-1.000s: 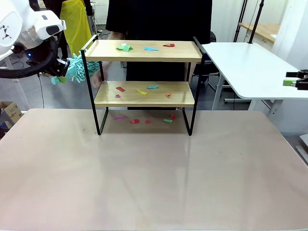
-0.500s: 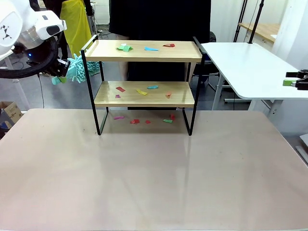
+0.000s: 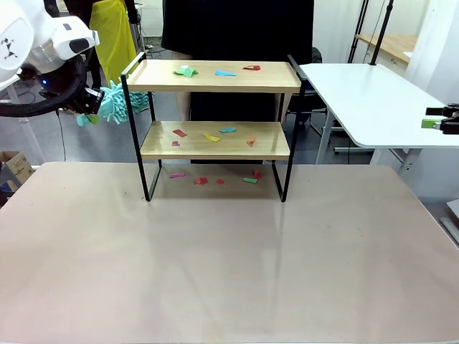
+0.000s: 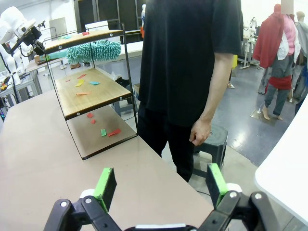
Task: Clean the shelf.
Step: Clean the specific section of the Shelf indicated by the human with the Duster.
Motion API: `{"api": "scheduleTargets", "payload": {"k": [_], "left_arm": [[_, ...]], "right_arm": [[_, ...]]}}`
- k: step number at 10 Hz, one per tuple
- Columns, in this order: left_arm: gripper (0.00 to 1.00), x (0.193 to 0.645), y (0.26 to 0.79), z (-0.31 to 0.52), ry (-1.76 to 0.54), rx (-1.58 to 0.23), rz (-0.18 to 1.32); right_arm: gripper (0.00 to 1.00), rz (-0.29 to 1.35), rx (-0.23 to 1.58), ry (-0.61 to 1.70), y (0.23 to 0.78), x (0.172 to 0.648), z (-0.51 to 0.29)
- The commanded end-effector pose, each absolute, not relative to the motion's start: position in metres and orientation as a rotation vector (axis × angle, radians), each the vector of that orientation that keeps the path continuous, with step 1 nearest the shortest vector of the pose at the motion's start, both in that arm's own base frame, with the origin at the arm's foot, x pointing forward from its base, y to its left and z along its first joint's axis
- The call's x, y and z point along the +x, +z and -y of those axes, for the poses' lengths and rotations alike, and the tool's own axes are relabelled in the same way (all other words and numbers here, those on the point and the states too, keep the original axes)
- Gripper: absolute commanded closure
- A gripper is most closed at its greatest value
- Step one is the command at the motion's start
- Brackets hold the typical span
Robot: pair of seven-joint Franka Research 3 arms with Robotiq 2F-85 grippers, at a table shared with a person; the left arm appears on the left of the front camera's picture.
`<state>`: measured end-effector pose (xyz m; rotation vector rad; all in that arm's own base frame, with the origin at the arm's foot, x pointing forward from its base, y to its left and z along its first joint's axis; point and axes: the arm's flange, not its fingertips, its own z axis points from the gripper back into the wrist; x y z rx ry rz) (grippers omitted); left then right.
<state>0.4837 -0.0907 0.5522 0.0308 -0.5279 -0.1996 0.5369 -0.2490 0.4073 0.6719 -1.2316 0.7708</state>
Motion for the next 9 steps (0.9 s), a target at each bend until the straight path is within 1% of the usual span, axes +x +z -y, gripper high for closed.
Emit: {"api": "scheduleTargets", "payload": {"k": [1,2,5,7,9], "left_arm": [[0.86,0.482,0.590,0.049,-0.264,0.114,0.554],[0.86,0.480,0.611,0.029,-0.328,0.182,0.553],[0.86,0.446,0.659,-0.022,-0.614,0.344,0.487],[0.86,0.425,0.670,-0.035,-0.818,0.468,0.394],[0.86,0.398,0.676,-0.049,-1.036,0.482,0.268]], "right_arm": [[0.00,1.234,0.672,0.775,0.410,0.537,0.247],[0.00,1.234,0.672,0.775,0.410,0.537,0.247],[0.00,1.234,0.672,0.775,0.410,0.537,0.247],[0.00,1.234,0.672,0.775,0.410,0.537,0.247],[0.00,1.234,0.672,0.775,0.410,0.537,0.247]]}}
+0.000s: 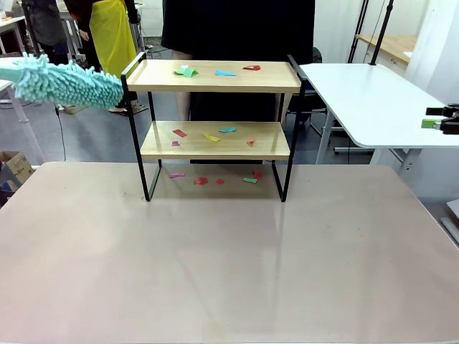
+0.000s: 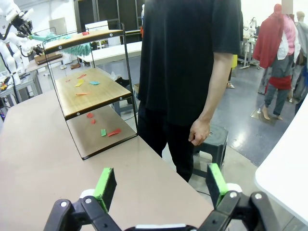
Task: Clean the shelf.
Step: Clean the specific section of the Shelf indicated by the human with the Duster.
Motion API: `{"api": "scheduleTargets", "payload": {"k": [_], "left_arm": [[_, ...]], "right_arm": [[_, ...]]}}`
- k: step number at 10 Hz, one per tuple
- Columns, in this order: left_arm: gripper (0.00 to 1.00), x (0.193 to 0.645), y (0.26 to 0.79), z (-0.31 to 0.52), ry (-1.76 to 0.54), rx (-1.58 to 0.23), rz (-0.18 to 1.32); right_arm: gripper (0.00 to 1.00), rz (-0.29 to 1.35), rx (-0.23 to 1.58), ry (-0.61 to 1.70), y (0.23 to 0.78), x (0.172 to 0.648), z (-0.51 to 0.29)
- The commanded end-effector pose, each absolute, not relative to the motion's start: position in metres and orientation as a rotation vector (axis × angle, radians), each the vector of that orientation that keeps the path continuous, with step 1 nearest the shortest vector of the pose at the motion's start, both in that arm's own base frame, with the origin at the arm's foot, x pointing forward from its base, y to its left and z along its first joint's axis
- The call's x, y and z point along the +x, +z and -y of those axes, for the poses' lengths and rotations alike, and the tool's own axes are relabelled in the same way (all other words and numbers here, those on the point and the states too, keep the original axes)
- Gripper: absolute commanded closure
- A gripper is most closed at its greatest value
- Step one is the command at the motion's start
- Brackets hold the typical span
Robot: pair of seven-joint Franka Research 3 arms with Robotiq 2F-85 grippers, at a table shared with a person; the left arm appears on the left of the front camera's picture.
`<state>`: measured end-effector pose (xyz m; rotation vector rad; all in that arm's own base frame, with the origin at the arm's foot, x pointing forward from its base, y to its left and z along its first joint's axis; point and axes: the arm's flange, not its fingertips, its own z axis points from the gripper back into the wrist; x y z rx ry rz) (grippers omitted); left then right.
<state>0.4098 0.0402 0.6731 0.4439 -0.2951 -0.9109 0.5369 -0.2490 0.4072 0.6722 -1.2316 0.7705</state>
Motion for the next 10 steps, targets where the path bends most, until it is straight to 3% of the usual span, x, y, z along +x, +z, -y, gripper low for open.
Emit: {"api": "scheduleTargets", "payload": {"k": [1,2,6,8,10], "left_arm": [[0.86,0.391,0.675,-0.058,-1.153,0.432,0.146],[0.86,0.382,0.670,-0.064,-1.266,0.436,0.056],[0.86,0.349,0.656,-0.051,-1.664,0.418,-0.018],[0.86,0.337,0.660,-0.026,-1.747,0.370,-0.030],[0.86,0.329,0.650,-0.010,-1.808,0.369,-0.140]], "right_arm": [[0.00,1.234,0.672,0.775,0.410,0.537,0.247],[0.00,1.234,0.672,0.775,0.410,0.537,0.247],[0.00,1.234,0.672,0.775,0.410,0.537,0.247],[0.00,1.234,0.672,0.775,0.410,0.537,0.247],[0.00,1.234,0.672,0.775,0.410,0.537,0.247]]}}
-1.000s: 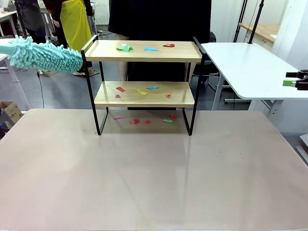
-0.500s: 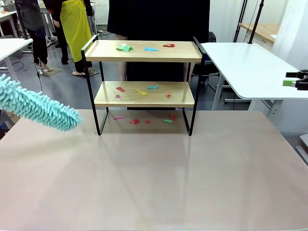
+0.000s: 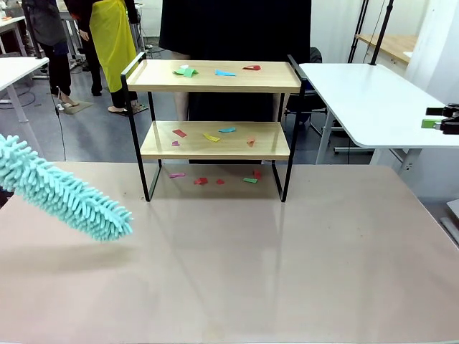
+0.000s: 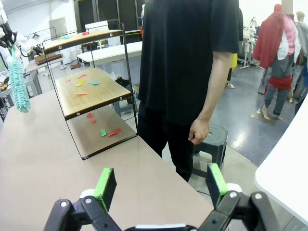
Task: Clean the shelf.
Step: Clean the specific section of the Shelf indicated by the human with the Duster.
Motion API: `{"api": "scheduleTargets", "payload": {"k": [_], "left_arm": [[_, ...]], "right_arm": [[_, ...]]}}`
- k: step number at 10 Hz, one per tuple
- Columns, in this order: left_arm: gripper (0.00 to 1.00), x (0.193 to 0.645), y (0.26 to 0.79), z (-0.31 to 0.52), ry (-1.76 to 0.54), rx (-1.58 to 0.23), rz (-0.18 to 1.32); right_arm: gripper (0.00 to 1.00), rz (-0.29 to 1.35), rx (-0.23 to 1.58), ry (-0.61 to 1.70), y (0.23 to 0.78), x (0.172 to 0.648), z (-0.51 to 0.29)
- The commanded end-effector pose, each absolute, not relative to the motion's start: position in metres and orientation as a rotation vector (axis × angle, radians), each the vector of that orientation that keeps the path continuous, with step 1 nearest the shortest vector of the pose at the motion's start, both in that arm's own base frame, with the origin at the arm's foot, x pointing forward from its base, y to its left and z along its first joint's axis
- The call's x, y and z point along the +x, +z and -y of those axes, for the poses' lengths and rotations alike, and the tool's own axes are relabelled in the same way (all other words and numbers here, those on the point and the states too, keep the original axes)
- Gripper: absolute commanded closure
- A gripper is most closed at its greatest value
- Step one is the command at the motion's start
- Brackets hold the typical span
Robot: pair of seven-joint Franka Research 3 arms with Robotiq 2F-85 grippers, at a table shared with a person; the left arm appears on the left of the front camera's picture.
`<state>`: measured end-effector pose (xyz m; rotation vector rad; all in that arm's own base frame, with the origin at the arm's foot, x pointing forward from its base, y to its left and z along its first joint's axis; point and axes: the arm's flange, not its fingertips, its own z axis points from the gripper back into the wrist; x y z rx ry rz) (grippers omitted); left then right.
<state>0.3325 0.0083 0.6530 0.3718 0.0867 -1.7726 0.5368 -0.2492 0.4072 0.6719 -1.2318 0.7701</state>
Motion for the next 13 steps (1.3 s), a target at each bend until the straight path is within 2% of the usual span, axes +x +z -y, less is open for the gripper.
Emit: {"api": "scheduleTargets", "payload": {"k": [1,3,13], "left_arm": [[0.86,0.3246,0.6446,-0.0036,-1.803,0.391,-0.187],[0.86,0.3294,0.6474,-0.0010,-1.786,0.365,-0.132],[0.86,0.3294,0.6474,-0.0010,-1.786,0.365,-0.132]], "right_arm": [[0.00,1.234,0.672,0.775,0.4095,0.5367,0.2473],[0.00,1.234,0.672,0.775,0.4095,0.5367,0.2473],[0.00,1.234,0.672,0.775,0.4095,0.5367,0.2473]]}}
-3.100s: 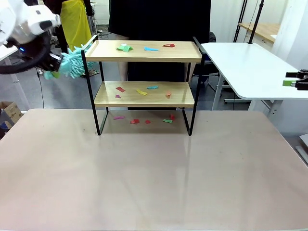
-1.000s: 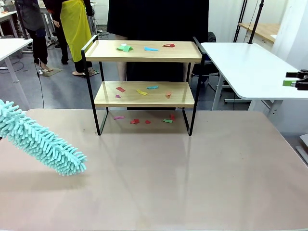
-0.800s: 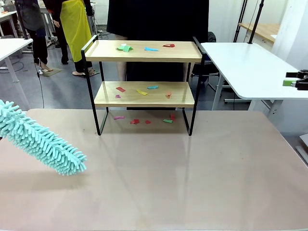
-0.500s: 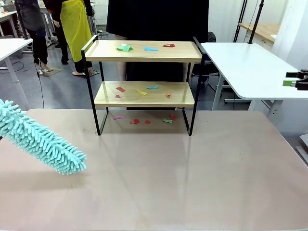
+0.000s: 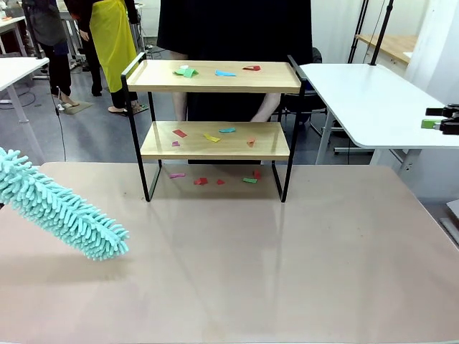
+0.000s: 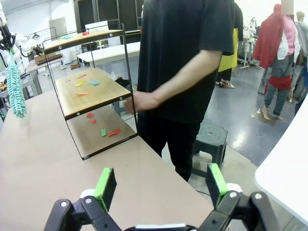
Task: Clean the shelf.
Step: Clean the specific section of the Shelf indicated by the human with the Duster.
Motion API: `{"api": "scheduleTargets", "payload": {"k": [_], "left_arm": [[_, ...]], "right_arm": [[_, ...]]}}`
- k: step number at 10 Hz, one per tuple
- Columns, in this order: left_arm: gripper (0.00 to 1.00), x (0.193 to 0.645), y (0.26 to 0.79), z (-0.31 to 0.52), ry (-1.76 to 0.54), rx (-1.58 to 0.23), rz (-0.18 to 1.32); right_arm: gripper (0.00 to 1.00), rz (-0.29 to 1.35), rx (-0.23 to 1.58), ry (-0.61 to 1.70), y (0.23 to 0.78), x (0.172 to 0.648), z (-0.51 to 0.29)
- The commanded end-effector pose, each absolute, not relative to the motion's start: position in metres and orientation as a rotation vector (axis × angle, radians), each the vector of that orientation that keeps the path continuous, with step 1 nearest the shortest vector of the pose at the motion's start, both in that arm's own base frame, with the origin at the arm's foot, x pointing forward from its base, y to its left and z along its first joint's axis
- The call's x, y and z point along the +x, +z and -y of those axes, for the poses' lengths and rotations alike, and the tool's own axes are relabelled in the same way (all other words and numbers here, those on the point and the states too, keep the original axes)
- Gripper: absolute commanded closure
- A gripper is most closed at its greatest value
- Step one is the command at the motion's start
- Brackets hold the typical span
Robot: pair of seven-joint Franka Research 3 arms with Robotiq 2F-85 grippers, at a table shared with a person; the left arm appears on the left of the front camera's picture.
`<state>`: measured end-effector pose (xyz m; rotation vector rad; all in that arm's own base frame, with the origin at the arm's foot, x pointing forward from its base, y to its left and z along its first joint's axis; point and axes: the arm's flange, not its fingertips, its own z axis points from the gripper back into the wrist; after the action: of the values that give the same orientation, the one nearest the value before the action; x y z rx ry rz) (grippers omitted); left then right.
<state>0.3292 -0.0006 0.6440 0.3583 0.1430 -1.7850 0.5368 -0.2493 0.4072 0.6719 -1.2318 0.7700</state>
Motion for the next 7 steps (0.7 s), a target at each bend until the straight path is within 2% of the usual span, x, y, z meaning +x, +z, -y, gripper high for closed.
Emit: {"api": "scheduleTargets", "payload": {"k": [1,7], "left_arm": [[0.86,0.3294,0.6474,-0.0010,-1.786,0.365,-0.132],[0.86,0.3294,0.6474,-0.0010,-1.786,0.365,-0.132]], "right_arm": [[0.00,1.234,0.672,0.775,0.4095,0.5367,0.2473],[0.00,1.234,0.672,0.775,0.4095,0.5367,0.2473]]}}
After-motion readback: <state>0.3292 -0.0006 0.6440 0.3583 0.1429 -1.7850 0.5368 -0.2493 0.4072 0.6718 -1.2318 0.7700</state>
